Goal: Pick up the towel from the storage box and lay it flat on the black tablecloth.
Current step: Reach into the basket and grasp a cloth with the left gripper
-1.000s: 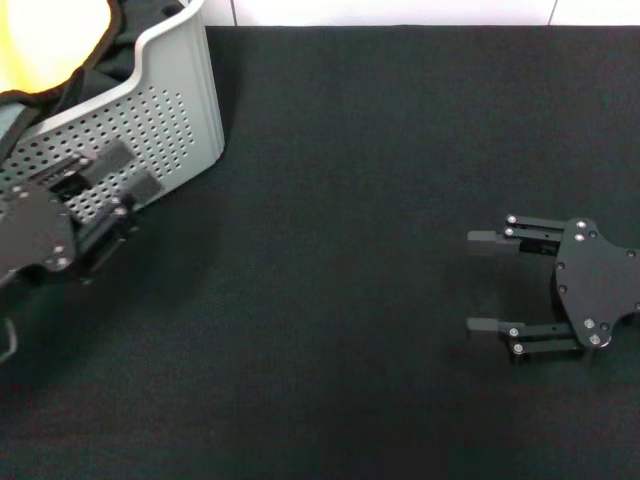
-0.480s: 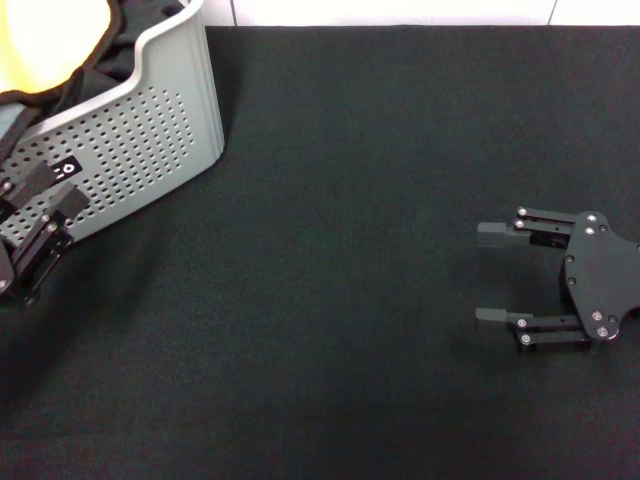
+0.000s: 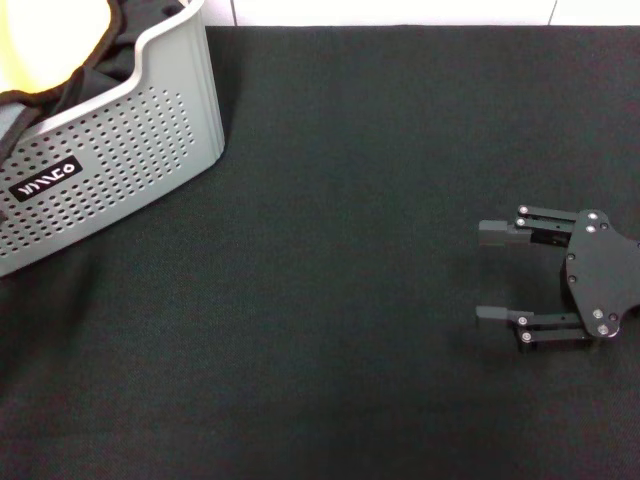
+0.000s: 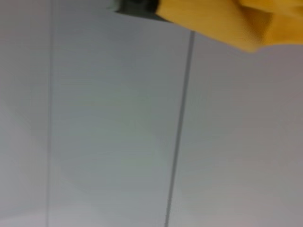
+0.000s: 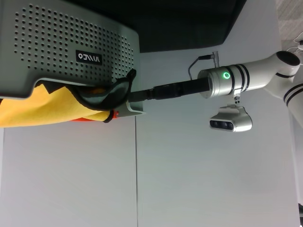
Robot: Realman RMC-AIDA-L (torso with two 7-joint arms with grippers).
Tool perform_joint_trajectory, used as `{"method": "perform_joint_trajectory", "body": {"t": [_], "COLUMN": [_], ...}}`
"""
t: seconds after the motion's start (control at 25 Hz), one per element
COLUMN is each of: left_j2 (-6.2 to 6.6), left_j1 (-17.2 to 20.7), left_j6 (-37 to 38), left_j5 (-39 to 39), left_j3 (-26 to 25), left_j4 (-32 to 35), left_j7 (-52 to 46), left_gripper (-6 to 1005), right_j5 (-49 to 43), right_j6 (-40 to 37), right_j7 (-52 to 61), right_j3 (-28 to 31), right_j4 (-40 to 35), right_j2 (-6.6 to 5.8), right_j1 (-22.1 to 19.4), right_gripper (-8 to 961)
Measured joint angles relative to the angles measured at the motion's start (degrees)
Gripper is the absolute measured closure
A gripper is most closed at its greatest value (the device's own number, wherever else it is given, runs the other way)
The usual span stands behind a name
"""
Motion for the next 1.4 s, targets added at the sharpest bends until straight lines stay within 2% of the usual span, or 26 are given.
{"method": "perform_joint_trajectory", "body": {"t": [0.2, 0.36, 0.8, 1.4], "left_j2": [-0.77, -1.28, -1.52, -1.55], "left_j1": [1.21, 0.71, -5.74, -5.65], "left_j6": [-0.03, 0.28, 0.27, -0.89], "left_j5": [0.15, -0.34, -0.36, -4.02], "left_j3": [-3.99, -5.51, -5.83, -6.17], "left_j4": [0.0, 0.1, -1.82, -3.19], "left_j7": [0.2, 1.56, 11.26, 19.15], "left_gripper": [625, 662, 681, 730], "right_j5": [-0.06, -0.05, -0.11, -0.03], "right_j6": [-0.1, -0.21, -0.25, -0.22], "right_j7": [0.01, 0.01, 0.0, 0.0], "right_j3": [0.0, 0.0, 0.0, 0.0], "right_j4": [-0.04, -0.05, 0.02, -0.01], "right_j2": [-0.07, -0.08, 0.22, 0.37], "right_j1": [0.17, 0.39, 0.55, 0.69], "right_gripper": [195, 197, 202, 208]}}
